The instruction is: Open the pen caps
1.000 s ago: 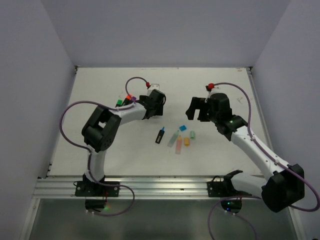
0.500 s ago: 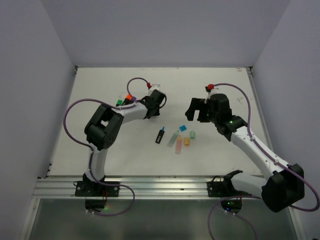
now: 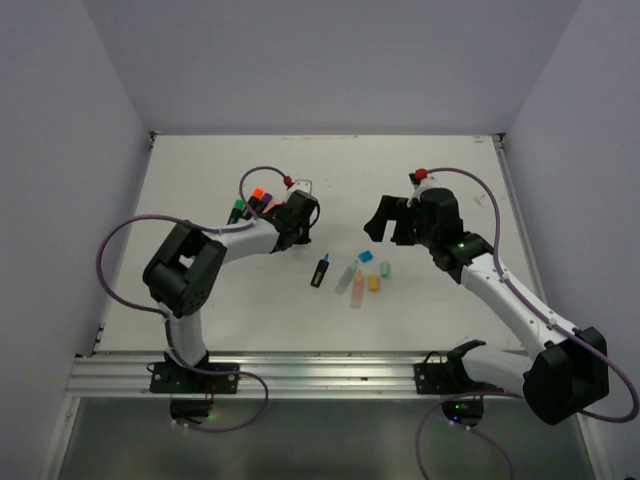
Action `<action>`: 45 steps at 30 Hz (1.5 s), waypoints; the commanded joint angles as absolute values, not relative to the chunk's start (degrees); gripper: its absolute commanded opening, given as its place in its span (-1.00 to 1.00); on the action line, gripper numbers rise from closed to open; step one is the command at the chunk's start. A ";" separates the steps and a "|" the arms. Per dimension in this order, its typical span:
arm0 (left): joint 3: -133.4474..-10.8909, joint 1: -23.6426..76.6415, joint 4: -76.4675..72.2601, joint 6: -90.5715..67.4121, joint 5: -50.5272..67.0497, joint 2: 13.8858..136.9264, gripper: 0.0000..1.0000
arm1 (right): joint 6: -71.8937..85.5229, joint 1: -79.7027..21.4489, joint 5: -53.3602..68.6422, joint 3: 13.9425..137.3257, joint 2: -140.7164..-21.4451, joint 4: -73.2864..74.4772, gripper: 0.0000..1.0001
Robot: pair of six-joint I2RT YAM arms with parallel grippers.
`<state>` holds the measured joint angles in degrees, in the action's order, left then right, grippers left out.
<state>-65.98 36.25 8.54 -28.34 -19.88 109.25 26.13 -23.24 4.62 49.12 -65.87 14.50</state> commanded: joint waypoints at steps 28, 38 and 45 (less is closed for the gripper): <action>-46.67 49.30 -10.90 -14.68 -3.78 75.94 -0.97 | 42.10 -26.37 21.80 49.48 -74.09 -6.86 0.81; -46.32 50.27 -12.57 -14.68 -3.34 75.50 -0.97 | 43.07 -26.46 23.11 49.31 -76.03 -8.70 0.26; -46.32 50.36 -13.18 -14.94 -3.16 76.20 -0.97 | 42.72 -26.46 22.59 48.69 -75.50 -8.70 -0.38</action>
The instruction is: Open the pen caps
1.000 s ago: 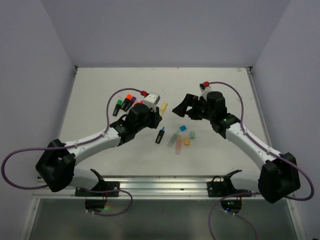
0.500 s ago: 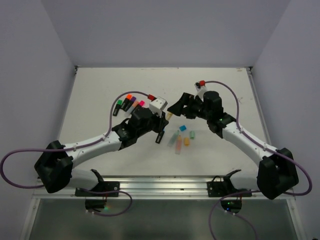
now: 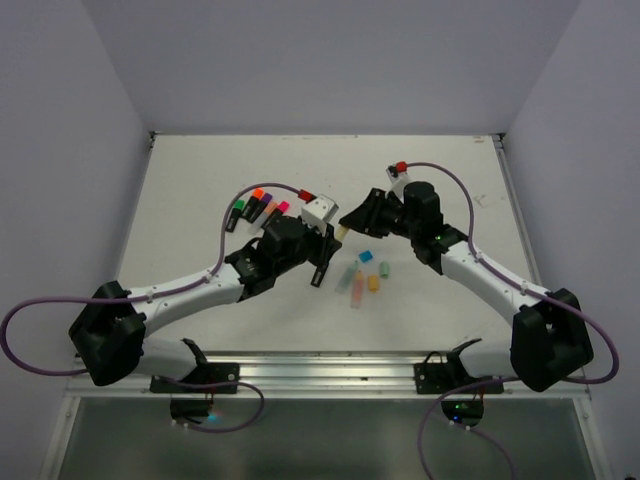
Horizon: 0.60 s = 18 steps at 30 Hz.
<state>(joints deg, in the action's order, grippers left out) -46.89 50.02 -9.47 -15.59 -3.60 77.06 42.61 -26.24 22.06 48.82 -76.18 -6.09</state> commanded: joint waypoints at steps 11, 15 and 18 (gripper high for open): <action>-44.65 50.27 -13.97 -16.35 -4.31 74.54 0.08 | 41.22 -26.46 22.67 47.90 -74.53 -8.26 -1.00; -44.65 50.10 -12.92 -16.70 -5.19 73.30 0.68 | 39.99 -26.46 24.17 47.90 -73.92 -8.70 -1.00; -43.86 48.52 -13.53 -17.84 3.11 71.99 0.74 | 37.71 -26.46 26.89 48.08 -73.30 -9.40 -1.00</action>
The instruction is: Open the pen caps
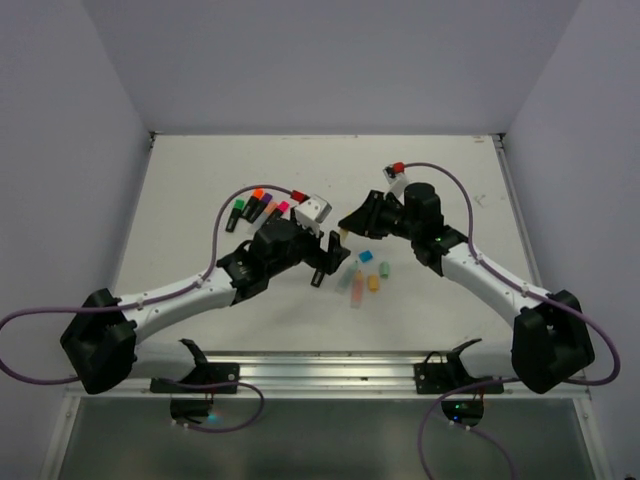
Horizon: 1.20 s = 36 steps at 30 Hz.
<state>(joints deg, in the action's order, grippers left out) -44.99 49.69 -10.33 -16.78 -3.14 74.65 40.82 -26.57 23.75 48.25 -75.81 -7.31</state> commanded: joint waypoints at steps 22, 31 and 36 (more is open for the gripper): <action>-38.32 36.04 -28.74 -26.63 36.65 71.98 0.16 | 35.95 -26.37 42.10 45.44 -70.84 -24.43 -1.00; -37.79 35.77 -32.43 -28.56 40.16 73.47 -0.10 | 38.14 -26.46 43.16 44.56 -70.93 -29.00 -1.00; -37.44 35.77 -33.22 -29.27 40.43 73.74 -0.51 | 38.23 -26.37 42.98 44.30 -70.75 -29.18 -1.00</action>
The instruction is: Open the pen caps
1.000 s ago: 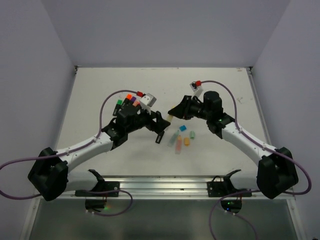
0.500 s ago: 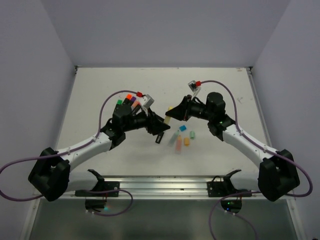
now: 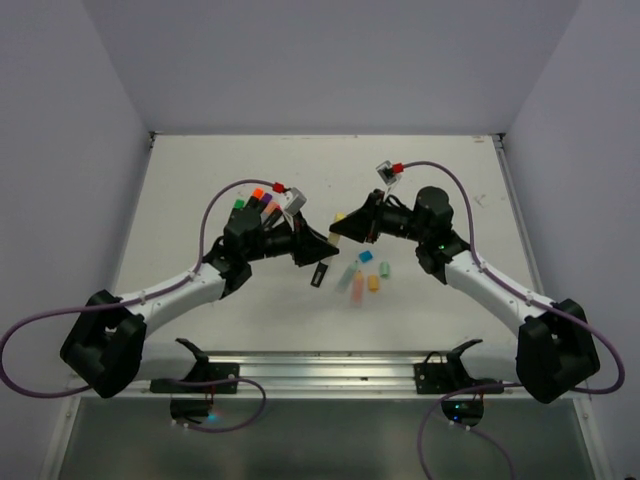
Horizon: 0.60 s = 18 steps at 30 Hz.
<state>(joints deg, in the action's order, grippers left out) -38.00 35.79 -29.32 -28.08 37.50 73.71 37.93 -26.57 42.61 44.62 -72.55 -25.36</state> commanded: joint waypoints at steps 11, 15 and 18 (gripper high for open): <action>-35.25 35.77 -36.12 -30.23 42.80 74.88 -1.00 | 39.11 -26.02 42.28 43.07 -70.22 -31.99 -1.00; -30.78 35.77 -40.68 -33.82 46.40 76.99 -1.00 | 39.37 -25.14 41.84 43.68 -69.52 -31.99 -1.00; -27.52 35.77 -45.34 -35.76 47.11 77.43 -1.00 | 39.20 -23.82 41.92 44.30 -68.64 -31.91 -1.00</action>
